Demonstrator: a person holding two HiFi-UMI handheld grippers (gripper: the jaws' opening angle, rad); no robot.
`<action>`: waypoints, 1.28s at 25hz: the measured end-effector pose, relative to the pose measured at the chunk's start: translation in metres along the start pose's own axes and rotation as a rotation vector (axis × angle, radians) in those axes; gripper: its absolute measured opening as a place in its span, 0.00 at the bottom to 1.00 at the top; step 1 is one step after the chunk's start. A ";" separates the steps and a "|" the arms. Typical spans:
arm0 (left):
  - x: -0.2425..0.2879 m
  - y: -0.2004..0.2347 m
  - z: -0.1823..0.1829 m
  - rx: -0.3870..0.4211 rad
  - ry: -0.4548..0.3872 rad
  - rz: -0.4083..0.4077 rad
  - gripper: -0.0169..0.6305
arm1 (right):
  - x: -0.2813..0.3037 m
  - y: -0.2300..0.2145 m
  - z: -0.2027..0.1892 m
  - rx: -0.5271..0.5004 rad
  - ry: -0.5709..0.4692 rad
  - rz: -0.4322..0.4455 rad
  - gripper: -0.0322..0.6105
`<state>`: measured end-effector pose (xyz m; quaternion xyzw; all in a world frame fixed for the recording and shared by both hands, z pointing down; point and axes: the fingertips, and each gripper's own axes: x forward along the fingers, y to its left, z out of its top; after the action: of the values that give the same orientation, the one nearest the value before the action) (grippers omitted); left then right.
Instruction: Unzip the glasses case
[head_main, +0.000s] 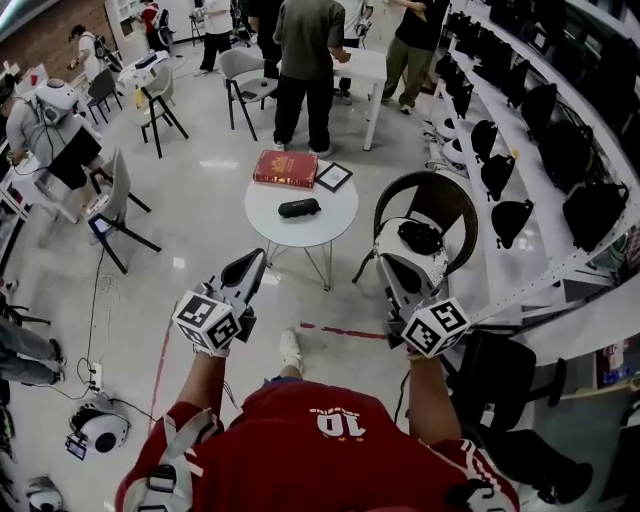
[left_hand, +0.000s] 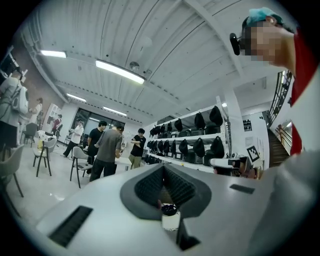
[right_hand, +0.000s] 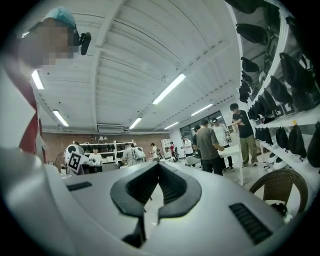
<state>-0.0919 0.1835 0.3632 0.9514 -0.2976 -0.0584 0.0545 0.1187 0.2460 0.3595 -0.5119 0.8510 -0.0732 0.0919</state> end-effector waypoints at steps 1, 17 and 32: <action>0.006 0.007 0.001 0.005 0.006 0.000 0.04 | 0.008 -0.005 0.002 0.002 0.001 -0.003 0.07; 0.096 0.152 0.030 0.010 0.021 -0.011 0.04 | 0.169 -0.068 0.024 -0.019 0.032 -0.022 0.07; 0.141 0.261 0.027 -0.015 0.015 -0.030 0.04 | 0.272 -0.097 0.011 -0.051 0.076 -0.066 0.07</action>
<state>-0.1268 -0.1126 0.3620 0.9557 -0.2824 -0.0545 0.0631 0.0793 -0.0397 0.3480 -0.5387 0.8381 -0.0740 0.0437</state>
